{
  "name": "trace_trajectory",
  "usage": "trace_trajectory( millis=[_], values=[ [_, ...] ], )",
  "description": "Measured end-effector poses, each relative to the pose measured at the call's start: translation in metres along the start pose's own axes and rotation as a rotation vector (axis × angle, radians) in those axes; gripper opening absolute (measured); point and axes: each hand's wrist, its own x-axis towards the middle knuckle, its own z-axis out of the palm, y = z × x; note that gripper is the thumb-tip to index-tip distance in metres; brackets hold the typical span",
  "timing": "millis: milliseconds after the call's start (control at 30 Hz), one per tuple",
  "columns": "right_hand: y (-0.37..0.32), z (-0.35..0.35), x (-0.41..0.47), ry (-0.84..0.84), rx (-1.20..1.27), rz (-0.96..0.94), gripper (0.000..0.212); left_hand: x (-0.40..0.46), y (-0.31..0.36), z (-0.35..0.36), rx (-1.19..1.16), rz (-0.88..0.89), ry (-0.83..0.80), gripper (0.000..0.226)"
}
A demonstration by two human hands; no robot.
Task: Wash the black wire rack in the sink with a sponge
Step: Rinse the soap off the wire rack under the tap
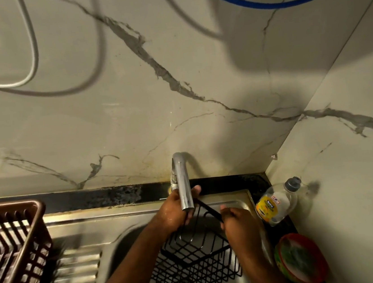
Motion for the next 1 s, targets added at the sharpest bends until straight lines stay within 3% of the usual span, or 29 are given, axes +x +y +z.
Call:
trace_trajectory(
  millis=[100,267,367,567,700,767,867,933,1000],
  values=[
    [-0.001,0.012,-0.001,-0.039,-0.148,-0.017,0.05,-0.001,0.001,0.004,0.155,0.058,0.041,0.02],
    [-0.019,0.026,-0.015,-0.041,-0.227,-0.26,0.046,-0.003,-0.01,0.009,0.093,0.071,0.06,0.026],
    [-0.031,0.023,-0.013,-0.081,-0.218,-0.243,0.047,0.002,-0.014,0.01,0.049,0.068,0.031,0.025],
    [-0.031,-0.002,0.001,-0.07,0.155,-0.021,0.056,0.005,-0.038,-0.031,0.197,-0.055,0.043,0.034],
    [-0.031,-0.006,0.001,-0.075,0.181,-0.119,0.045,0.0,-0.039,-0.034,0.275,-0.103,0.102,0.038],
    [-0.031,-0.001,-0.002,-0.078,0.025,-0.297,0.031,-0.004,-0.031,-0.024,0.441,-0.018,0.125,0.04],
    [-0.033,0.008,-0.014,0.01,-0.525,-0.635,0.021,-0.008,-0.019,-0.013,0.753,0.056,0.153,0.052],
    [-0.04,0.011,-0.021,0.018,-0.728,-0.654,0.027,-0.009,-0.016,-0.012,0.865,0.051,0.165,0.059],
    [-0.041,0.011,-0.017,-0.05,-0.738,-0.555,0.031,-0.012,-0.016,-0.012,0.893,0.054,0.158,0.059]
  ],
)
